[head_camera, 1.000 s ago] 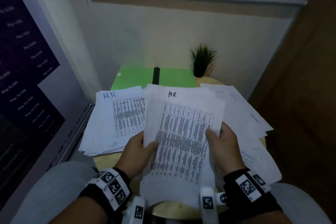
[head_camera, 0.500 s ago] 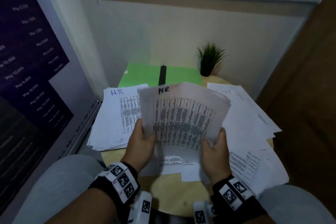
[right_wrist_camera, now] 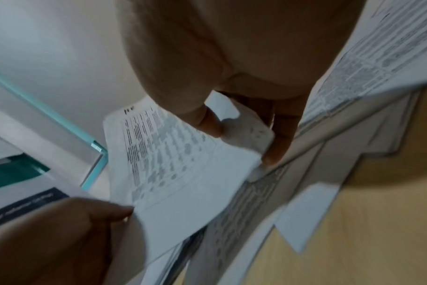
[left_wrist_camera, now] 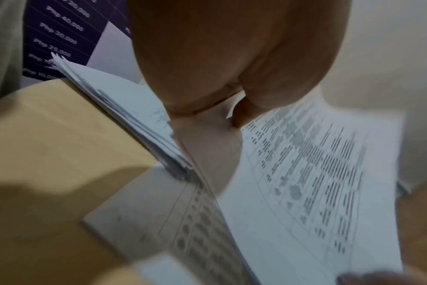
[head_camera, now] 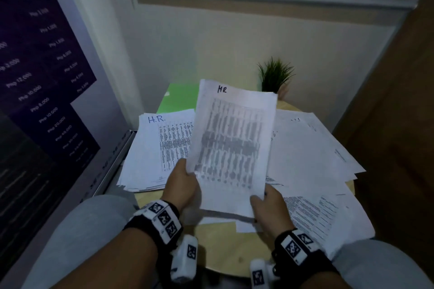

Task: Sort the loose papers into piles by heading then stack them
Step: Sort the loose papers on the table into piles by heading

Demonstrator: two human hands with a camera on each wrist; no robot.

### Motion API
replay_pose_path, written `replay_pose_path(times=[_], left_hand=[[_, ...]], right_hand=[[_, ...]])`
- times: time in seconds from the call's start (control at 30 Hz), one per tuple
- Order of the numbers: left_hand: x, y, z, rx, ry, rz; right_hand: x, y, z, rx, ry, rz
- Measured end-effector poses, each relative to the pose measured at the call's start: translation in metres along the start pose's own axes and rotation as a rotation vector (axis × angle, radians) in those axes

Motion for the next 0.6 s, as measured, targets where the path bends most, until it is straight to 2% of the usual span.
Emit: replay_pose_path(times=[0.13,0.3,0.5,0.6], left_hand=[[0.051,0.005,0.019,0.016,0.148,-0.095],[0.108,-0.028,0.063,0.109,0.265,-0.071],[0.119,-0.083,0.09,0.302,0.188,0.123],[0.118,-0.096,0.099,0.348,0.189,0.097]], right_hand=[[0.023,0.014,0.008,-0.131,0.035,0.258],[0.075,0.014,0.017,-0.119,0.133,0.359],[0.119,0.018,0.02,-0.124,0.245,0.326],[0.121,0.017,0.02,-0.156,0.233,0.273]])
Point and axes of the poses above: each hand's wrist, its own z-axis towards the middle knuckle, its own x-axis out of the back of the hand, y = z × x, the point moved 10 cm from there along z, towards the middle knuckle, and after that the axes turned 1 degree about y, right-handed, at the moved point
